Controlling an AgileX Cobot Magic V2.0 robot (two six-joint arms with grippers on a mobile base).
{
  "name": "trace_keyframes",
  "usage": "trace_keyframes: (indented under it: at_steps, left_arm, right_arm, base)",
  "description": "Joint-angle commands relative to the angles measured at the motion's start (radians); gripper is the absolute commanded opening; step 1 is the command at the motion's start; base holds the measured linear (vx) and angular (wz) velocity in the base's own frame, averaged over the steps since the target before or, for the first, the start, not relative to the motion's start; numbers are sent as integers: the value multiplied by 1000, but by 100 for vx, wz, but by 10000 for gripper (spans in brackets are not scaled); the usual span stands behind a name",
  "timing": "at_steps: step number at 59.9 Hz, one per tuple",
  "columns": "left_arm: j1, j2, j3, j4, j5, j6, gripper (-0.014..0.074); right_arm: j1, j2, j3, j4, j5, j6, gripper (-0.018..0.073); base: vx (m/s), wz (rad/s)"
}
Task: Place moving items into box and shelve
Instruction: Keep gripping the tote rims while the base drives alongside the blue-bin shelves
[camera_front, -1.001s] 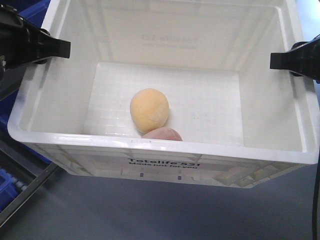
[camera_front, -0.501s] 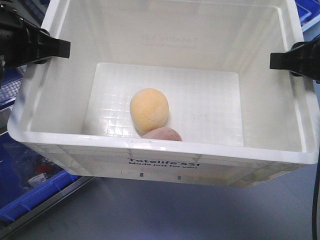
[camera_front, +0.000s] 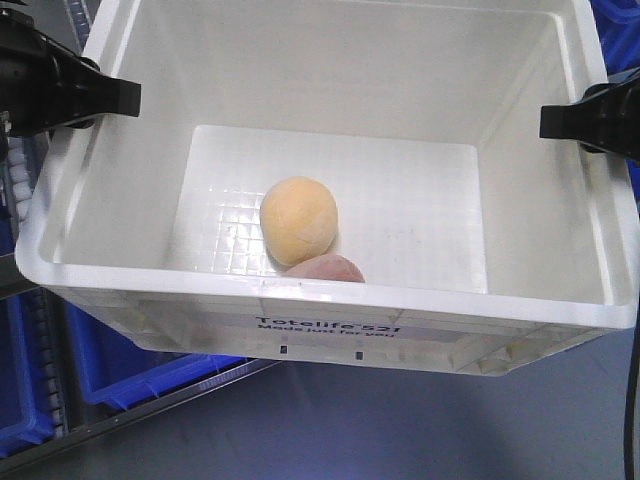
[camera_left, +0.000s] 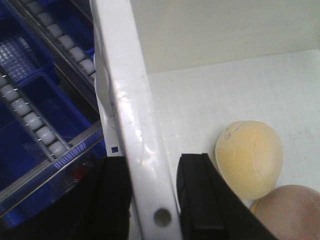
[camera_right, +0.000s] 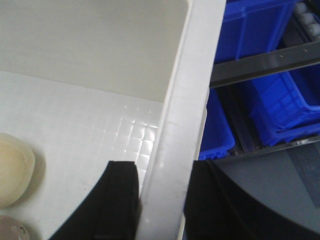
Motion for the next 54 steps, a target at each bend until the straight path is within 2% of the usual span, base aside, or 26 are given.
trace_keyframes:
  at_steps: [1,26,54]
  left_arm:
    - [-23,-43,-44,-102,-158,22,-6]
    - [-23,-43,-44,-102,-158,22,-6]
    - [-23,-43,-44,-102,-158,22,-6]
  right_arm:
    - [11,-27,-47,78,-149,-21,-6]
    - [11,-27,-47,78,-149,-21,-6]
    - [11,-27,-47,78,-149,-21,-6]
  base:
    - [12,49]
    - [11,43]
    - [7,28]
